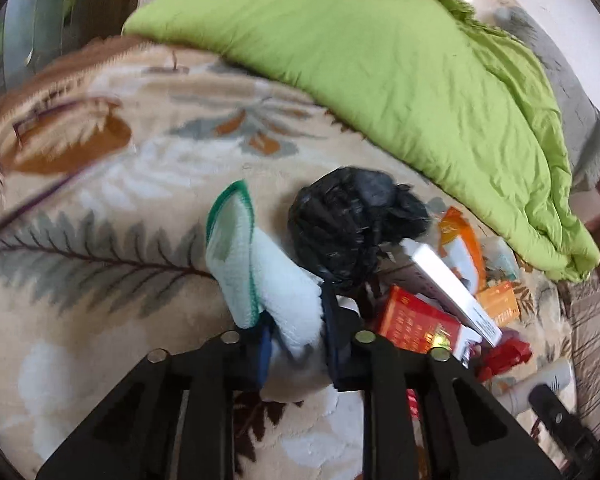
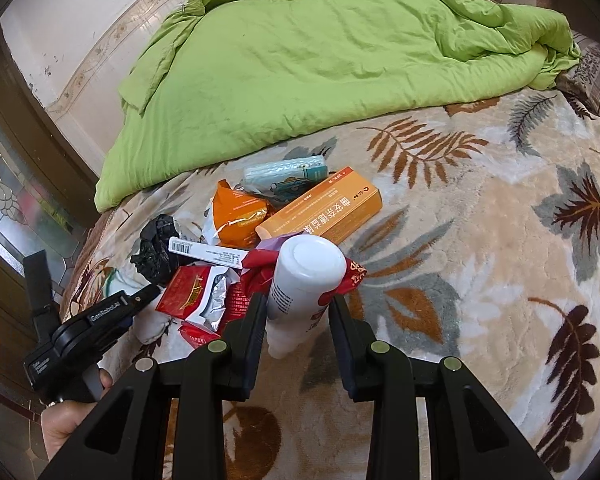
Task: Collect trash
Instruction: 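Grasp the white green-trimmed cloth with the left gripper while the right holds the bottle, then lift the bottle and cloth and carry both toward the red mesh wastebasket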
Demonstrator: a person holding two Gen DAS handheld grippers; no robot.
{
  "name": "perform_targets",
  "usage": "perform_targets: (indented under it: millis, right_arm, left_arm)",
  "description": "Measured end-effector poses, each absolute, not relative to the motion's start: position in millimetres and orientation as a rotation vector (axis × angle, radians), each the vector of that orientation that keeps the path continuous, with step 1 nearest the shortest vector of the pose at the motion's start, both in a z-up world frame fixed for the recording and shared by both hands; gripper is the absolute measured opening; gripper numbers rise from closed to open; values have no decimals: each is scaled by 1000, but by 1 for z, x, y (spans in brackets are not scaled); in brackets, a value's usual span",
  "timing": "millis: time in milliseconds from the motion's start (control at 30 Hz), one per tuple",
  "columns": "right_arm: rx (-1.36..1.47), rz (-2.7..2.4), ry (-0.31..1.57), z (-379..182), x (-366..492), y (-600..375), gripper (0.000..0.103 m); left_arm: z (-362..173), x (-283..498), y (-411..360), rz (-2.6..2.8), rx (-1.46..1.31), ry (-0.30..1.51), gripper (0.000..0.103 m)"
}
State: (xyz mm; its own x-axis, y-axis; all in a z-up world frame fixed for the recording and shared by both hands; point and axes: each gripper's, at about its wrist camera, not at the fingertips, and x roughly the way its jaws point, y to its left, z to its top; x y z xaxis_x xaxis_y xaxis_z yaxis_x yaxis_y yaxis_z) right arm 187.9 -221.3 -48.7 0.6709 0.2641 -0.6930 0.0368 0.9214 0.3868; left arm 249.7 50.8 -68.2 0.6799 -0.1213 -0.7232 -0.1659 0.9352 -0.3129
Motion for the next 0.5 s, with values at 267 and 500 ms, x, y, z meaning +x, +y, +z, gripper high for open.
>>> perform_targets:
  millis: [267, 500]
  right_arm:
    - [354, 171, 810, -42, 179, -214, 35]
    - [235, 260, 753, -28, 153, -198, 35]
  left_arm:
    - [-33, 190, 16, -38, -205, 708, 19]
    - [-20, 132, -4, -70, -92, 670, 19]
